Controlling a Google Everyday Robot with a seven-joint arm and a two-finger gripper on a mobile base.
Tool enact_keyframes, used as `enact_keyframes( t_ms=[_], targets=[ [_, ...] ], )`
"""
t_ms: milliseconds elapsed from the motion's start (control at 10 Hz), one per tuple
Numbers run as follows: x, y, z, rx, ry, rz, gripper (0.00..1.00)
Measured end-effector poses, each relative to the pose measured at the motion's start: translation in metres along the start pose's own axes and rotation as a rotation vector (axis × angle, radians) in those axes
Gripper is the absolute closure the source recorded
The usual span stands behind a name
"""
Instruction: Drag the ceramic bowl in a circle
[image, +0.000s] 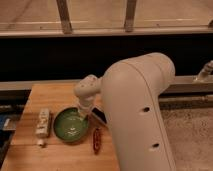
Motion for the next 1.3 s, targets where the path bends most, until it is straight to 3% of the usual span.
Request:
enact_keyframes(
  t_ms=[300,700,1000,1300],
  targets=[
    [0.013,0.003,-0.011,0.003,0.0,0.015,1.0],
    [0.012,-0.023,-0.02,-0.014,-0.012,0.063,1.0],
    [-0.032,-0.032,-0.019,-0.022,0.001,0.014,1.0],
    [-0.083,-0.016,-0.016,-0.047,0.01,-0.088,1.0]
  ],
)
